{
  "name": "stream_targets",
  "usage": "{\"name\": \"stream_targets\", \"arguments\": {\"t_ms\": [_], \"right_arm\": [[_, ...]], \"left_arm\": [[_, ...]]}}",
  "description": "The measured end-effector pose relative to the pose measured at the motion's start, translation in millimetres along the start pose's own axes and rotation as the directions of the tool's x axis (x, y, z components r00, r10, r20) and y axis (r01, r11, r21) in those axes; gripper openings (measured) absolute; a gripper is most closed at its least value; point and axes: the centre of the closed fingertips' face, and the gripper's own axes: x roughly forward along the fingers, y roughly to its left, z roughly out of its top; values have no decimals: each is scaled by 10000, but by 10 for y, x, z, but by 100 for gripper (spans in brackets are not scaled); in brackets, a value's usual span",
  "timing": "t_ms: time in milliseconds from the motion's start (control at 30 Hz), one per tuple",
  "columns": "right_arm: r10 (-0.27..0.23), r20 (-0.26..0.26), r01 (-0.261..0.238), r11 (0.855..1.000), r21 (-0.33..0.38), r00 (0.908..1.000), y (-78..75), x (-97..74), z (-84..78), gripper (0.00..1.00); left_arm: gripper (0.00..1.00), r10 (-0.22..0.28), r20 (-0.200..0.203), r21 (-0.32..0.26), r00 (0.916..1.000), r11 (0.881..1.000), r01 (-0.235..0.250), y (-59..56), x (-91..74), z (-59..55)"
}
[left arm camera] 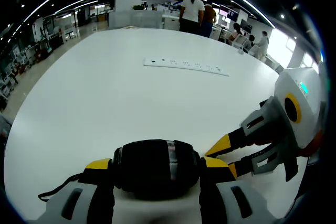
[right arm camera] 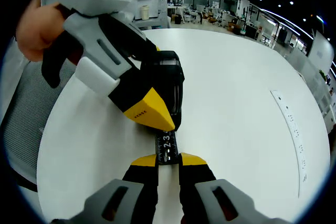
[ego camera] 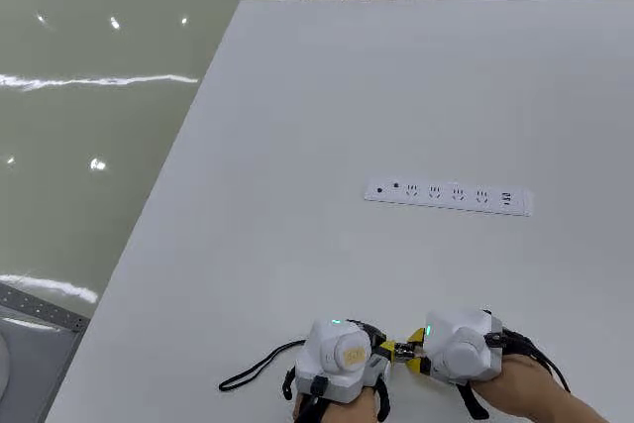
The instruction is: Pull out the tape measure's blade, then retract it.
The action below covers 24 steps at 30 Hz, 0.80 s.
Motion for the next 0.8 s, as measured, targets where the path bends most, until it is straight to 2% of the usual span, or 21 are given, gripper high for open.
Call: {"name": "stream_targets", "arguments": {"t_ms": [800], "right_arm": [[-63,187,62,9999,80,9998,2,61,86,14]], "left_arm": [[62,77,72,-62,9999,10000,-76,1,-7,7]]}}
